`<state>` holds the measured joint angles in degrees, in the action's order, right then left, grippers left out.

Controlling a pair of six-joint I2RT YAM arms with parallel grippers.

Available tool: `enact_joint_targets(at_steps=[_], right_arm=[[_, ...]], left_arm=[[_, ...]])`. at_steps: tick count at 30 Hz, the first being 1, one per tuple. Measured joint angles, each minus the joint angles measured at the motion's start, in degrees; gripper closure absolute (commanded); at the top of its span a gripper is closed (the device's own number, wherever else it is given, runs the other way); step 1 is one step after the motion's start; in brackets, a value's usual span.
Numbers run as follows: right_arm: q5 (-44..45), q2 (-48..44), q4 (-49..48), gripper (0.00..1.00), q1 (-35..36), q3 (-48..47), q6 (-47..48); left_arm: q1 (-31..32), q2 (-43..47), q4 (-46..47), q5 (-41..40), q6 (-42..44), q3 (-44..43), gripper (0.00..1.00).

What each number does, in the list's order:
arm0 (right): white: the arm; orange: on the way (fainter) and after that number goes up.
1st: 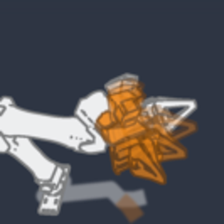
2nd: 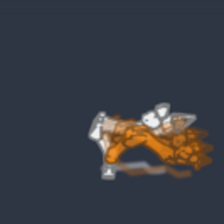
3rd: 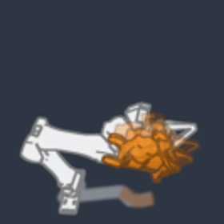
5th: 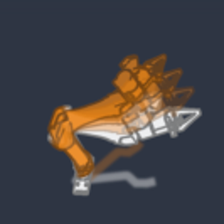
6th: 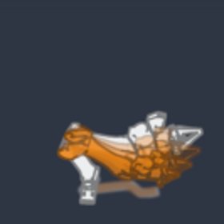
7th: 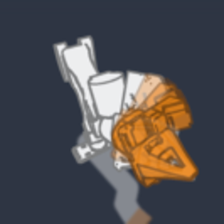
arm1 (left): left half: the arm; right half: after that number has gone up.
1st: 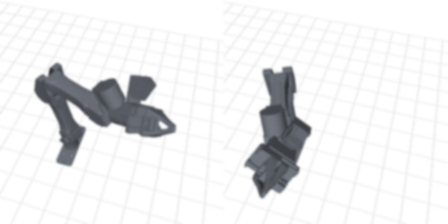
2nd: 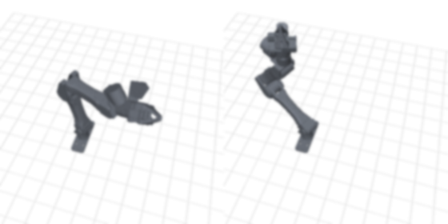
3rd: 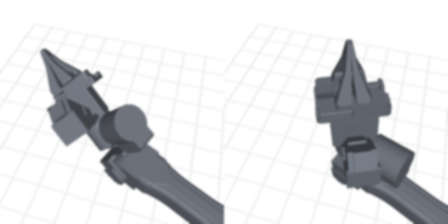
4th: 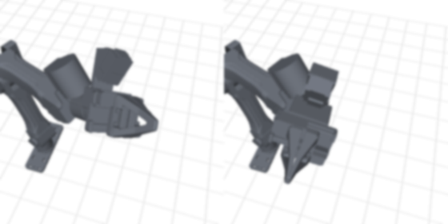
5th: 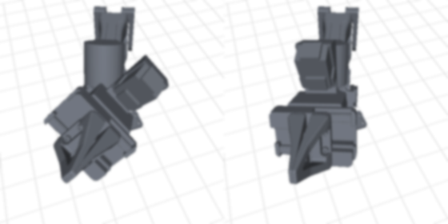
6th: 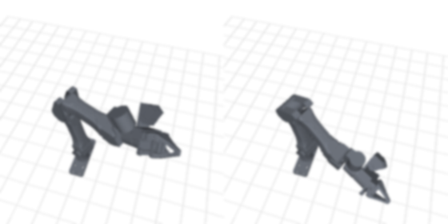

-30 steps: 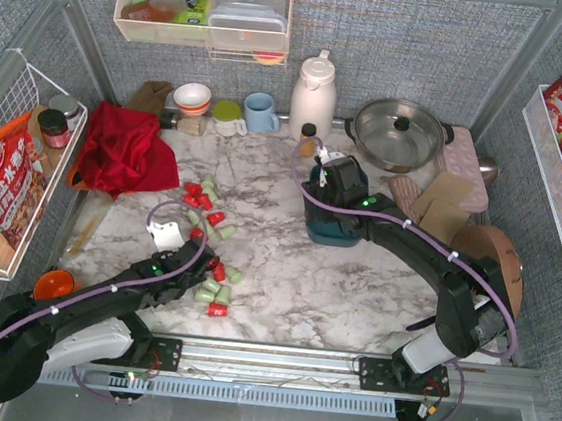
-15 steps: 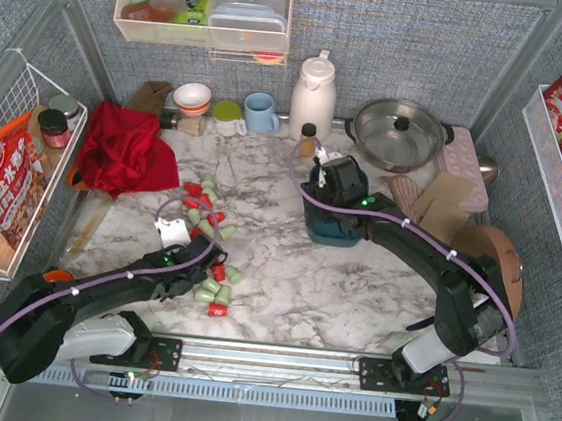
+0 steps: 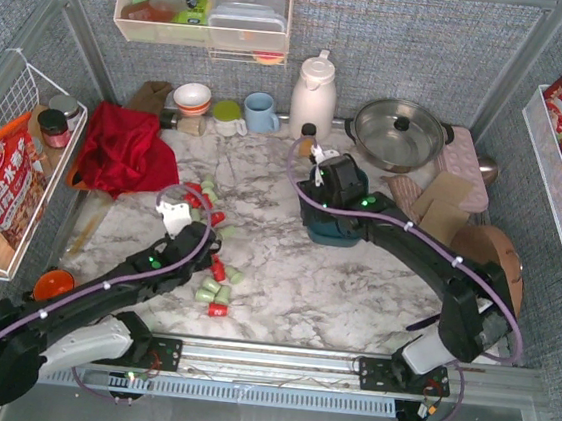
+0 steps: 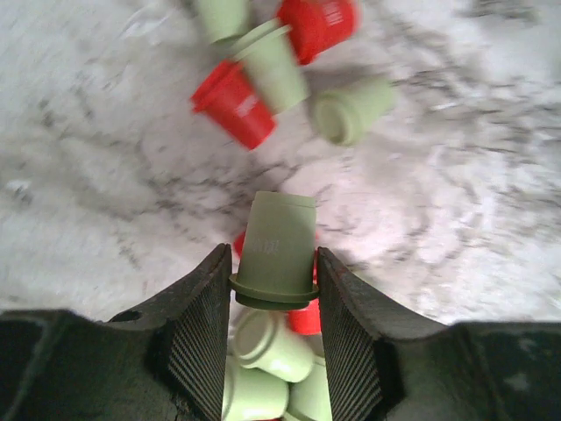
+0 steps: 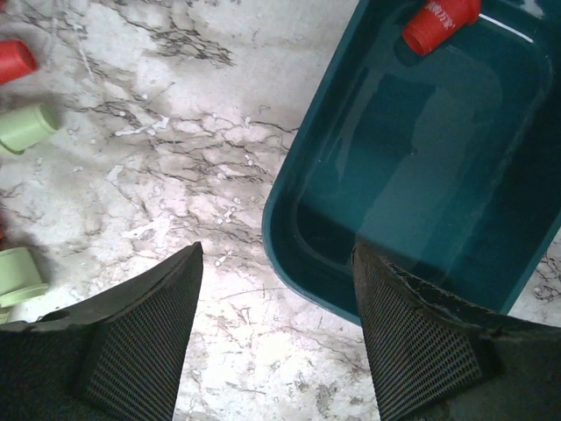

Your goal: Mix the coffee capsules in the storage basket

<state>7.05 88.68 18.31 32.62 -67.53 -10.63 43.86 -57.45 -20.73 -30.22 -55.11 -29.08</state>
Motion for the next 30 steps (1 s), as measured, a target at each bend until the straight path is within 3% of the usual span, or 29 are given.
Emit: enact_joint_targets(at_steps=[11,22,30], right_arm=[[-4.9,-9.5,-2.3,0.27,1.9,3.5,-4.8],[-13.4,-22.3,-18.5,0.29,2.0,20.2,-14.6],[-19.3,-27.7,-29.1,0.32,2.0,25.6,-16.6]], left_arm=[[2.4,5.3,23.1,11.5,19.4,-0.3,0.65],[12.9,-4.8,53.7,16.3,41.2,4.2,0.66],[16.2,-10.6,65.1,16.9,49.1,4.0,0.65]])
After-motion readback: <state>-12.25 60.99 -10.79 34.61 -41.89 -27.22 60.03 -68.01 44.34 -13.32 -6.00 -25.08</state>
